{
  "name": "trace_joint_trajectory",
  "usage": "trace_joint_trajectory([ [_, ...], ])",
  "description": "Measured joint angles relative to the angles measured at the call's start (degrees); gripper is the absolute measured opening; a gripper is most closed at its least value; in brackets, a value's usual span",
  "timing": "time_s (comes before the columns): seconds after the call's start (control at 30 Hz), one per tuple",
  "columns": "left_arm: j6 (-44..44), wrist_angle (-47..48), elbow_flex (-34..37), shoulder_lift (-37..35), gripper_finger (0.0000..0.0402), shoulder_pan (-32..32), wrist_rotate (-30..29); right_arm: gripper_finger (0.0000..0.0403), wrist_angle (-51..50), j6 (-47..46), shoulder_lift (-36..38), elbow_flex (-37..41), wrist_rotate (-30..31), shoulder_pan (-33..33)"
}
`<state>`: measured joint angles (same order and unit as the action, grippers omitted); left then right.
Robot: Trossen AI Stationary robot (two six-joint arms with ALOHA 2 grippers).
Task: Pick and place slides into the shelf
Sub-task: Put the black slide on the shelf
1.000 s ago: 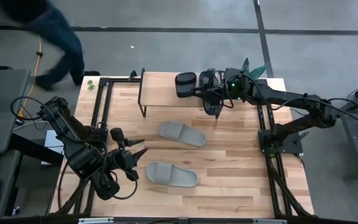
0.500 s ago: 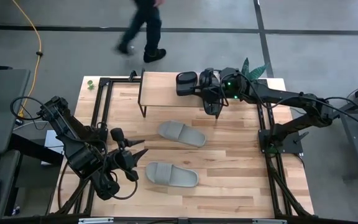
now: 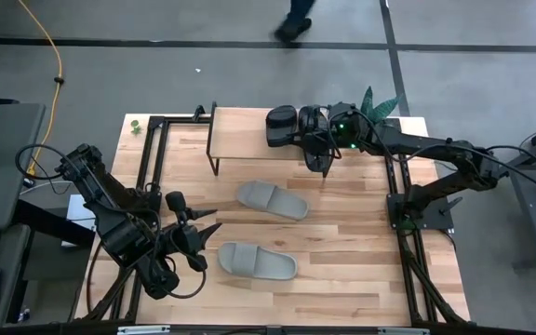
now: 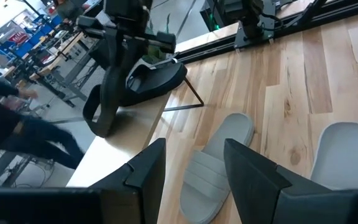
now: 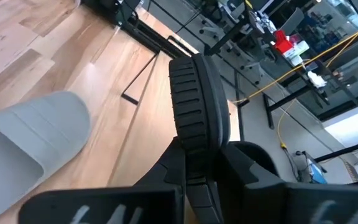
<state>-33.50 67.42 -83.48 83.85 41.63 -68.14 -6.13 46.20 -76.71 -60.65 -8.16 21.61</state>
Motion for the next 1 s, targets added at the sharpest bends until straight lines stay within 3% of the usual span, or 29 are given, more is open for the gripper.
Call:
trace_joint_trajectory([
  [0.27,0.00,0.00,0.00,0.00,0.0150,0.02,0.00,0.0024,7.84,-1.98,0.00,6.99,0.60,-0.72],
  [0.9,-0.39,0.04,0.00,0.00,0.0150,0.02,0.20,0.0023,2.98,-7.17,0.00,7.25,6.34,-5.89],
  [1.0,-0.42,0.03,0.00,0.00,0.0150,0.00,0.20,0.0043,2.69,-7.58,0.00,7.25,8.69,-6.53],
])
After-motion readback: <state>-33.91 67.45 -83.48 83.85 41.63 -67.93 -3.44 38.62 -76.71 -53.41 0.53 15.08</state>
